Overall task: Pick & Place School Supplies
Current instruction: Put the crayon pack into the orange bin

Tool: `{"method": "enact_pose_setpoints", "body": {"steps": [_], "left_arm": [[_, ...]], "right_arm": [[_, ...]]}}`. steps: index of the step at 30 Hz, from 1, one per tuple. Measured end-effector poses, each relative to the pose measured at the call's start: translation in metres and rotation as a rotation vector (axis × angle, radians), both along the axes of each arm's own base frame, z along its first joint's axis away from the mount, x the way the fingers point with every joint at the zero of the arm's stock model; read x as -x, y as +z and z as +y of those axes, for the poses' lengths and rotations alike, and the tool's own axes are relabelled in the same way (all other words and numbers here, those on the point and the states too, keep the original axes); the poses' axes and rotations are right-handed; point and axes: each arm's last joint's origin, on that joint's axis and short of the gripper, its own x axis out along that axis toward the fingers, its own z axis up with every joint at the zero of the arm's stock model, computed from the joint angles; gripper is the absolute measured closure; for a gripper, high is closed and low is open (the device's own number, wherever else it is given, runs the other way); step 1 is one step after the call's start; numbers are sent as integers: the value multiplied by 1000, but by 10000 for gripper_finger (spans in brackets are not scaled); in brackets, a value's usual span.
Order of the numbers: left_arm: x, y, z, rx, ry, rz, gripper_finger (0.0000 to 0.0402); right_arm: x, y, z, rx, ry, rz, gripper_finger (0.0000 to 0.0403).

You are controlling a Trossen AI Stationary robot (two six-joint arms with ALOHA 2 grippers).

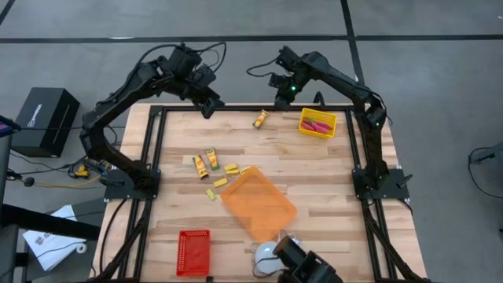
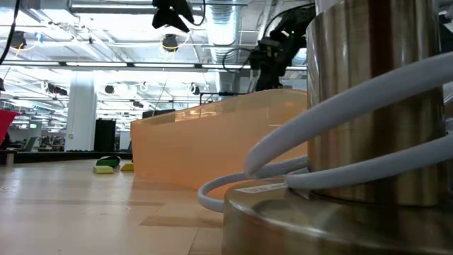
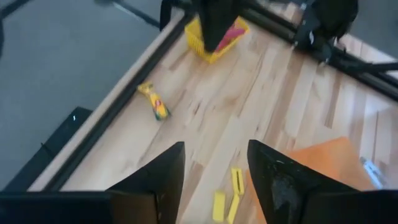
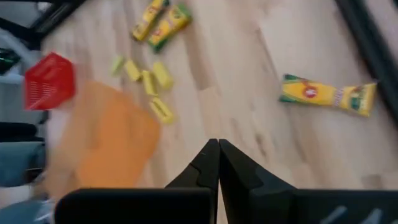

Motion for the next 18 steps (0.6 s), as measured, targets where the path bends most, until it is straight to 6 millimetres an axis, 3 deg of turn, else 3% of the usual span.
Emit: {"method": "enact_pose_setpoints", "body": {"steps": [4, 9, 13, 18], "left_arm": [[-4, -15, -1, 23, -20, 40, 242], [-8, -27, 2, 2, -46, 47, 241], [-7, -27, 3, -41, -45, -4, 244], [13, -18, 2, -95, -11, -68, 257]], "right_arm": [[-10, 18, 23, -39, 71, -108, 403], [-46, 34, 58, 3, 120, -233, 403], [-70, 30, 68, 7, 24, -244, 403], [-85, 5, 62, 35, -256, -214, 403]]}}
